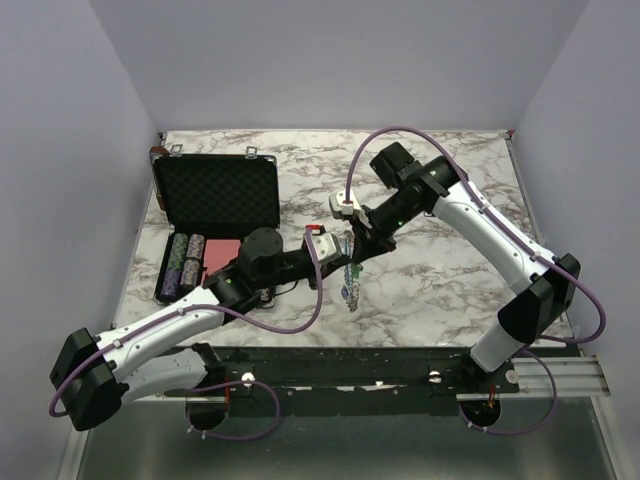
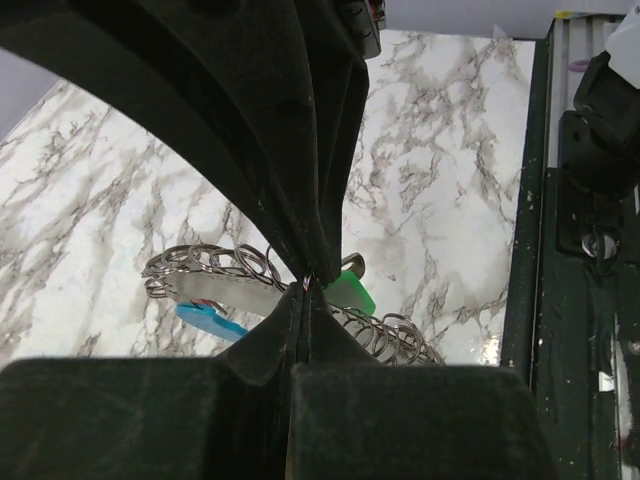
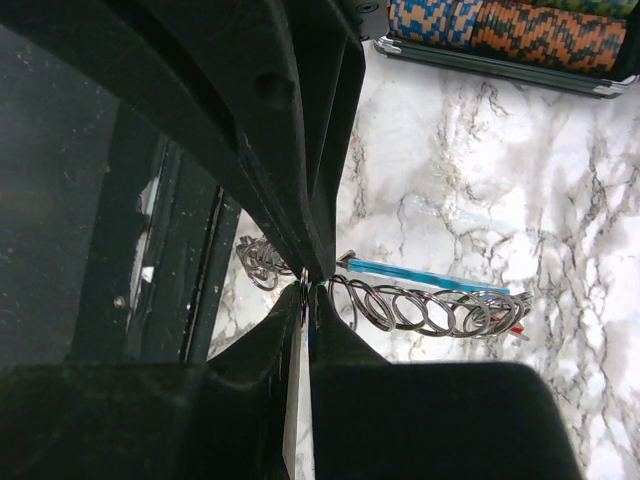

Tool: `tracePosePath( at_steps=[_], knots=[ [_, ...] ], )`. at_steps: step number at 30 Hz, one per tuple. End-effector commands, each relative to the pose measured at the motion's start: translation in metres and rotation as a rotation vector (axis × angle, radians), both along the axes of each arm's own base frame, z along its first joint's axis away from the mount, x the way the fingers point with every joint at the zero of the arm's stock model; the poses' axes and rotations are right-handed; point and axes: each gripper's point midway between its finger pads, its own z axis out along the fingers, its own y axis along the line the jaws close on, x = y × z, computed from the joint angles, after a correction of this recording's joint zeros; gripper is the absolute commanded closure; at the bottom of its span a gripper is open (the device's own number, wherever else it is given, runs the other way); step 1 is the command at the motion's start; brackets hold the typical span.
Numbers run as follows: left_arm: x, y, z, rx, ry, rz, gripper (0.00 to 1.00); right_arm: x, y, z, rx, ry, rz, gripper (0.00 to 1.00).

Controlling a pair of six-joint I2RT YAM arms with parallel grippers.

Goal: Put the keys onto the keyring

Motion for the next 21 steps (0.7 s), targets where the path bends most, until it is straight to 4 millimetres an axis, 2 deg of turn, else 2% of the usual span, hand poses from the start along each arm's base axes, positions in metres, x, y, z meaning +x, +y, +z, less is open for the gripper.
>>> tracePosePath(
  at_steps=[1,10,21],
  knots=[
    [0.003,0.006,0.044,-0.248,0.005,0.065,1.0,-0.011,0.0,0.002,0.028,0.054,-0.018,0.87],
    [0.007,0.016,0.055,-0.407,0.044,0.139,1.0,-0.015,0.006,0.004,0.083,0.084,-0.027,0.76],
    [0.011,0.022,0.057,-0.49,0.091,0.186,1.0,-0.013,0.012,0.008,0.113,0.104,-0.047,0.78]
  ],
)
